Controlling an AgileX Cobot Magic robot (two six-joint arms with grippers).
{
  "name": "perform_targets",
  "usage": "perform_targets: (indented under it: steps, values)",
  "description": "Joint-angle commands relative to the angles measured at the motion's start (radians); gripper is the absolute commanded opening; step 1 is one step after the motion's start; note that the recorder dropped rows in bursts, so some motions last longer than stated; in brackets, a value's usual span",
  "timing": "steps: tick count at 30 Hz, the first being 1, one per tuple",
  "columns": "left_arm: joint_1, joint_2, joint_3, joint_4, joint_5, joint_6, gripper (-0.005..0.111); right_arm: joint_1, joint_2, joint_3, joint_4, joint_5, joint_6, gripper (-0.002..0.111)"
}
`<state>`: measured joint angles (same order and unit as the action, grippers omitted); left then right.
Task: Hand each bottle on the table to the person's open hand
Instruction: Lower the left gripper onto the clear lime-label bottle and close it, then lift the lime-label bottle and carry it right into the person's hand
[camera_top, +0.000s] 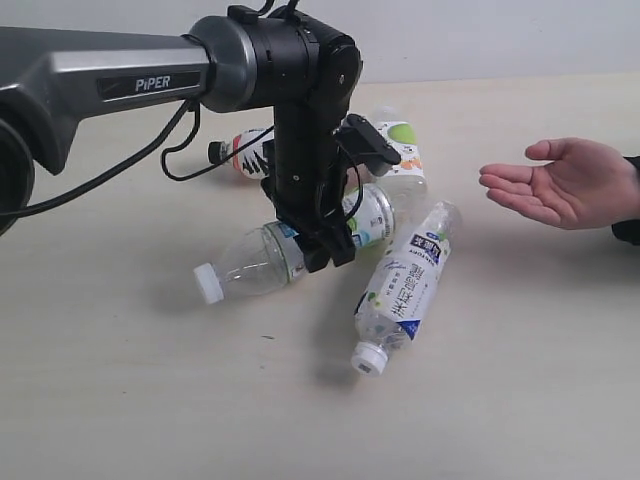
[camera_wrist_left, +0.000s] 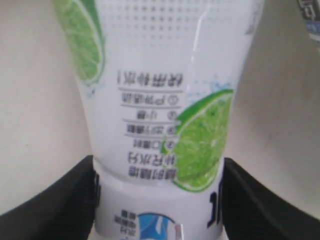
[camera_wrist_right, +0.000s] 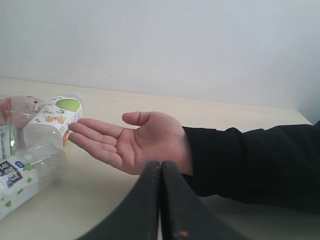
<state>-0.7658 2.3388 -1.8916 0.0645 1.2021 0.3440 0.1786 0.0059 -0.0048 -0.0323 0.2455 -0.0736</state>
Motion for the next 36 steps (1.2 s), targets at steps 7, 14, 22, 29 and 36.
perform_targets:
  steps: [7, 14, 22, 29, 36]
  values:
    - [0.000, -0.076, -0.003, 0.084, 0.019, -0.066, 0.000, -0.004, -0.006, 0.005, 0.001, -0.008, -0.004, 0.000]
    - [-0.004, -0.174, -0.003, 0.064, 0.019, -0.225, 0.000, -0.004, -0.006, 0.005, 0.001, -0.008, -0.004, 0.000]
    - [-0.004, -0.243, -0.003, -0.205, 0.019, -0.389, 0.000, -0.004, -0.006, 0.005, 0.001, -0.008, -0.004, 0.000]
    - [-0.018, -0.240, -0.003, -0.758, -0.270, -0.389, 0.000, -0.004, -0.006, 0.005, 0.001, -0.008, -0.004, 0.000]
    - [-0.076, -0.192, -0.003, -1.001, -0.595, -0.438, 0.000, -0.004, -0.006, 0.005, 0.001, -0.008, -0.004, 0.000]
